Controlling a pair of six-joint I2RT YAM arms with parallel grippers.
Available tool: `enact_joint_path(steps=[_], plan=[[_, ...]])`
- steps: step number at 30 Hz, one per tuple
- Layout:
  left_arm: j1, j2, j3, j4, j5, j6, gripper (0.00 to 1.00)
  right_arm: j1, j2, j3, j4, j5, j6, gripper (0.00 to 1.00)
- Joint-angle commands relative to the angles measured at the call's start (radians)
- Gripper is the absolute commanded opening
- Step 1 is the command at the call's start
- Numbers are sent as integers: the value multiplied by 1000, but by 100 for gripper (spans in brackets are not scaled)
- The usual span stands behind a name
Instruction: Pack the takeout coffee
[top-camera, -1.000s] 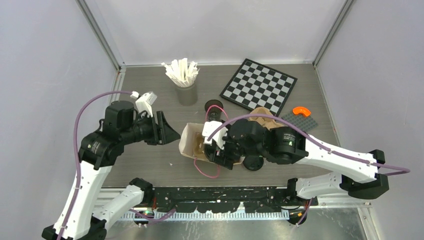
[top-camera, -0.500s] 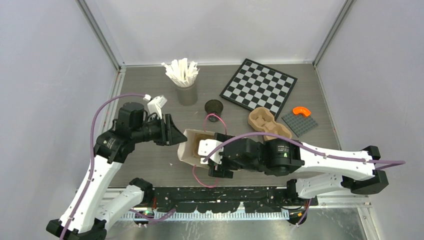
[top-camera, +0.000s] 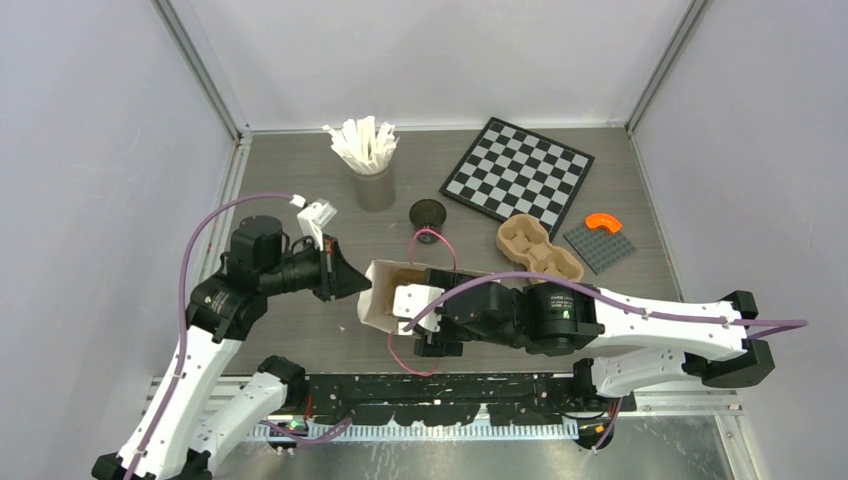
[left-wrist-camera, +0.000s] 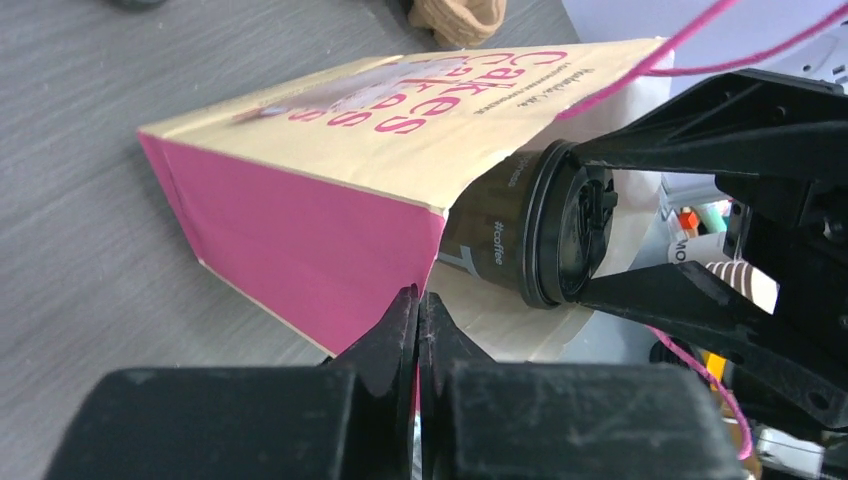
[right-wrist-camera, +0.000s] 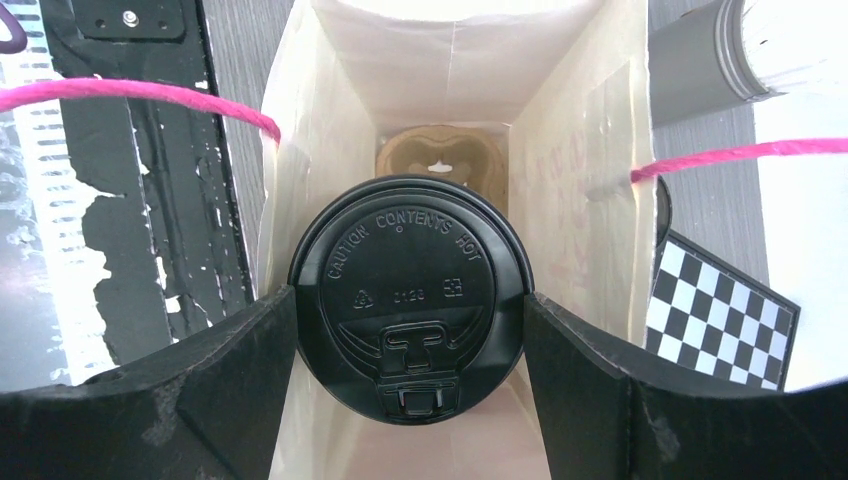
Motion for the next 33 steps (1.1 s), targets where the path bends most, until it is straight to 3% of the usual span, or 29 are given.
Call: enact_joint_path(steps=[1, 10, 22, 29, 33], plan=[[-1, -41, -30, 137, 76, 92, 0, 6, 10, 34, 42, 29, -55, 75], [-1, -50, -75, 165, 201, 168, 0, 2, 59, 61, 56, 19, -138, 75], [-1, -51, -83, 175, 208, 213, 0, -25, 72, -36, 192, -33, -264, 75], [-1, -55, -35, 37, 99, 63, 31, -25, 92, -99, 269, -53, -288, 74], [-1, -39, 8, -131, 94, -3, 39, -24, 84, -123, 293, -46, -271, 74]])
